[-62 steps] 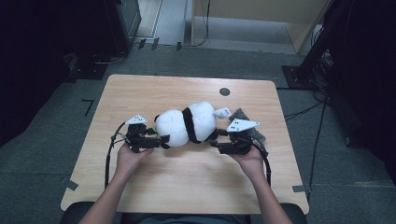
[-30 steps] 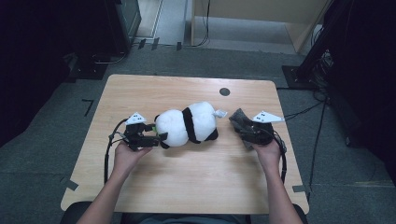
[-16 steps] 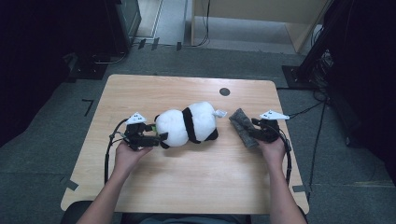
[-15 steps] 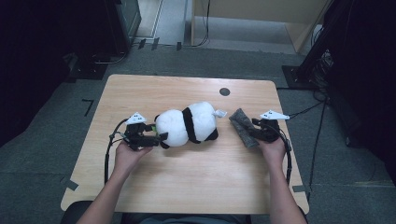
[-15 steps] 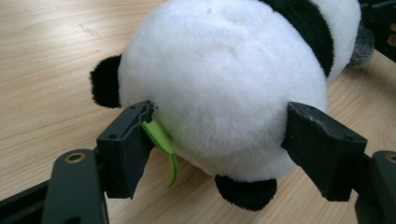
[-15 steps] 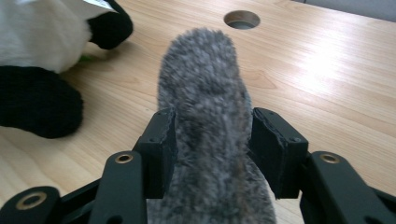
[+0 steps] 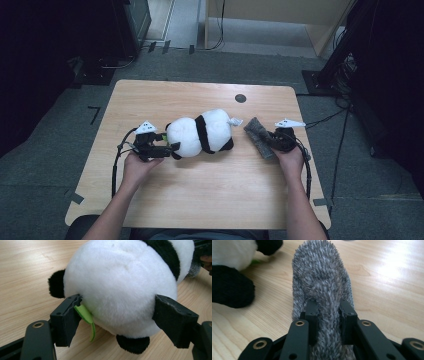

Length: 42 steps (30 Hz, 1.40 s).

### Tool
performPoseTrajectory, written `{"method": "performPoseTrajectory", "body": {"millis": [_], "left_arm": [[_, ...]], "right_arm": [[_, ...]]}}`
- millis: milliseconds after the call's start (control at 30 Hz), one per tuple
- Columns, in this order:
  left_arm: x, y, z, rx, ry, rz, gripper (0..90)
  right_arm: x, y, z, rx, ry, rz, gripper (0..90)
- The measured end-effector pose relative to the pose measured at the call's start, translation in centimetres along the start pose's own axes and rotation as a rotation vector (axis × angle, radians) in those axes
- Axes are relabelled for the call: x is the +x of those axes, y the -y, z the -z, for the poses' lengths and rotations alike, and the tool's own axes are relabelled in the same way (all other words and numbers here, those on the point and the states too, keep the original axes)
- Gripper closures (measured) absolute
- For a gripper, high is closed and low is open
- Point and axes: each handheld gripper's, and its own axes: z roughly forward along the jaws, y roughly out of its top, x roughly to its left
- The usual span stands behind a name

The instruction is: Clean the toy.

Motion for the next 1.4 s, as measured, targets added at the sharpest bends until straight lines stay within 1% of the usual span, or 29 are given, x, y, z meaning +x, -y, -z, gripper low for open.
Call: {"method": "performPoseTrajectory", "body": {"millis": [100,133,233,300,367,433,533,567,633,667,733,833,867,900,967,1000,1067,1100,1167,1200,1300,1367,1400], "left_arm": [[0.0,0.0,-0.1,0.000,-0.010,-0.005,21.2],[-0.1,0.0,-0.1,-0.002,-0.012,-0.006,20.7],[-0.1,-0.1,0.0,-0.006,-0.022,-0.008,20.3],[-0.4,-0.3,0.2,-0.011,-0.034,-0.003,20.8],[-0.6,-0.6,0.4,-0.022,-0.026,0.003,24.0],[-0.8,-0.9,0.4,-0.030,-0.021,0.006,23.9],[-0.9,-0.9,-0.2,-0.018,-0.041,0.007,21.1],[-0.7,-0.8,-0.4,-0.016,-0.042,0.015,19.7],[-0.5,-0.8,-0.6,-0.019,-0.037,0.039,17.1],[-0.4,-0.7,-0.6,-0.024,-0.034,0.040,16.9],[-0.4,-0.6,-0.7,-0.017,-0.037,0.030,16.4],[-0.5,-0.6,-0.8,-0.036,-0.055,-0.012,14.8],[-0.6,-0.6,-0.8,-0.037,-0.064,-0.024,13.6],[-0.6,-0.7,-0.9,-0.038,-0.069,-0.013,12.1],[-0.3,-0.6,-1.2,-0.022,-0.050,0.037,11.4],[-0.1,-0.6,-1.3,-0.012,-0.045,0.051,11.4],[0.0,-0.4,-1.4,0.004,-0.023,0.066,13.3],[0.0,-0.4,-1.5,0.006,-0.015,0.062,15.2],[0.0,-0.4,-1.4,0.004,-0.012,0.047,16.6],[0.0,-0.4,-1.4,0.004,-0.004,0.043,19.4],[0.0,-0.4,-1.2,0.008,-0.004,0.032,23.8],[-0.1,-0.4,-1.2,0.008,-0.005,0.025,26.3],[-0.1,-0.4,-1.1,0.007,-0.001,0.023,29.8]], "right_arm": [[0.1,-0.3,-0.1,0.015,-0.003,-0.011,77.9],[0.2,-0.5,0.0,0.013,0.003,-0.011,78.2],[0.5,-1.0,0.7,-0.006,0.019,-0.010,78.4],[0.8,-1.4,1.3,-0.021,0.015,-0.022,78.4],[1.2,-1.9,1.9,-0.038,0.009,-0.029,78.1],[1.8,-2.4,2.6,-0.059,0.006,-0.028,78.1],[2.8,-3.4,3.3,-0.065,0.007,-0.007,78.0],[3.1,-3.8,3.5,-0.064,0.006,-0.004,77.9],[3.8,-4.5,3.8,-0.064,0.003,0.019,77.9],[4.2,-4.8,4.0,-0.064,0.006,0.035,77.9],[4.8,-5.7,4.3,-0.056,0.009,0.062,77.7],[5.7,-7.2,4.9,-0.055,0.011,0.102,77.8],[6.0,-7.8,5.1,-0.061,0.005,0.106,77.8],[6.2,-8.4,5.3,-0.069,-0.006,0.111,77.8],[6.8,-9.5,5.5,-0.085,-0.012,0.124,77.8],[7.1,-10.0,5.6,-0.086,-0.019,0.132,77.7],[7.7,-10.9,5.3,-0.083,-0.039,0.145,77.7],[8.0,-11.3,5.1,-0.080,-0.049,0.154,77.6],[8.7,-12.1,4.6,-0.074,-0.067,0.175,77.2],[9.1,-12.4,4.4,-0.073,-0.073,0.186,77.1],[10.4,-13.4,3.7,-0.072,-0.092,0.224,77.1],[11.2,-14.0,3.2,-0.074,-0.106,0.234,77.2],[11.6,-14.3,3.0,-0.073,-0.113,0.237,77.2]]}}
